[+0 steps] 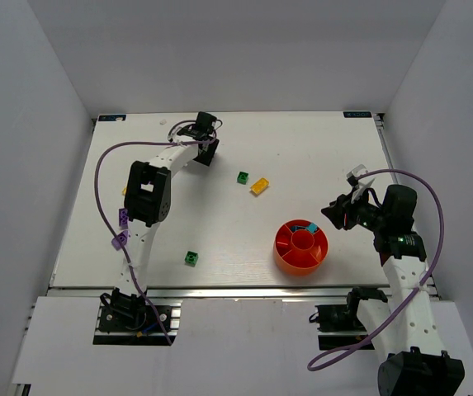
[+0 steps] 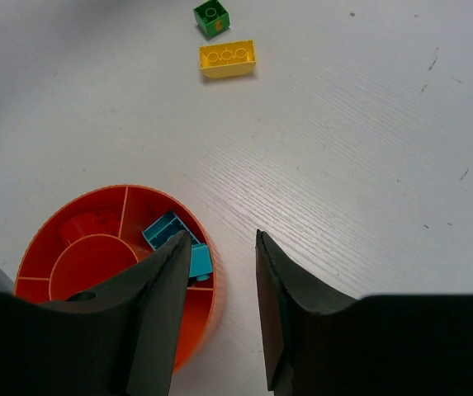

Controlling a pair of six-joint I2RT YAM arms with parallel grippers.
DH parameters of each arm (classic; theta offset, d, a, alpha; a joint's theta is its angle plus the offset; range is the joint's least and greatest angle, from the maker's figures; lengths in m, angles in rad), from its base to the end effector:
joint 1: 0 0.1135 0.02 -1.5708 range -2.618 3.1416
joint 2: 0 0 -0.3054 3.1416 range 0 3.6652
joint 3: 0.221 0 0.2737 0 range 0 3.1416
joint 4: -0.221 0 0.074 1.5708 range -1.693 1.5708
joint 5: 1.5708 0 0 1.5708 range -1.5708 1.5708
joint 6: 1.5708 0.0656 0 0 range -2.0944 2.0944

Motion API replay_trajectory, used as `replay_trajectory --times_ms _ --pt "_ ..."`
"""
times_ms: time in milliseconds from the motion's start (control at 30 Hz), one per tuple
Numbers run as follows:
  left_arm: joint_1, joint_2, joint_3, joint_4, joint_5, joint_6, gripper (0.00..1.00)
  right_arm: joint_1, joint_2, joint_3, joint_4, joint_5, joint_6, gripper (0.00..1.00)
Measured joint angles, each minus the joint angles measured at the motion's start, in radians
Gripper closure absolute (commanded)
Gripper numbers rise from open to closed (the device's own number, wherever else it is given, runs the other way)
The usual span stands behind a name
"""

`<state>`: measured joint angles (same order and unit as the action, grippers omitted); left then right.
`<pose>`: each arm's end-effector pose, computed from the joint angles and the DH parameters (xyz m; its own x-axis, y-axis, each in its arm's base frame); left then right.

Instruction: Sort the legos into containers by color

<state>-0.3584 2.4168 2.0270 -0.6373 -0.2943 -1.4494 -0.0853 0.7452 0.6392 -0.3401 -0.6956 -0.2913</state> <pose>0.5584 -0.1889 0.1529 -0.2908 -0.9055 -0.3091 -0.7719 0.4129 -0.4834 0.1826 0.0266 0.2983 -0.2651 -0.1986 -0.9435 -0.6126 0.7904 0.0058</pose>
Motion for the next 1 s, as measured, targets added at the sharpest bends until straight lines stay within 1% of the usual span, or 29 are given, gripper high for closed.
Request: replay_trajectory --times_ms 67,267,433,833,1000 --pt "0.004 0.000 0.000 -0.006 0.000 -0.008 0.42 0.000 -0.001 0.000 0.000 0.000 0.000 0.57" --pt "0.018 0.001 0.003 -0.026 0.002 -0.015 0.49 0.000 -0.005 0.000 0.000 0.000 0.000 0.57" --pt "0.028 0.004 0.003 -0.027 0.021 -0.014 0.58 0.000 -0.010 0.000 0.000 0.000 0.000 0.57" --pt "0.036 0.013 -0.008 0.041 0.084 0.021 0.76 0.000 -0.011 0.000 0.000 0.000 0.000 0.57" --pt "0.042 -0.010 -0.063 0.107 0.112 0.069 0.84 0.000 -0.011 0.000 0.000 0.000 -0.001 0.57"
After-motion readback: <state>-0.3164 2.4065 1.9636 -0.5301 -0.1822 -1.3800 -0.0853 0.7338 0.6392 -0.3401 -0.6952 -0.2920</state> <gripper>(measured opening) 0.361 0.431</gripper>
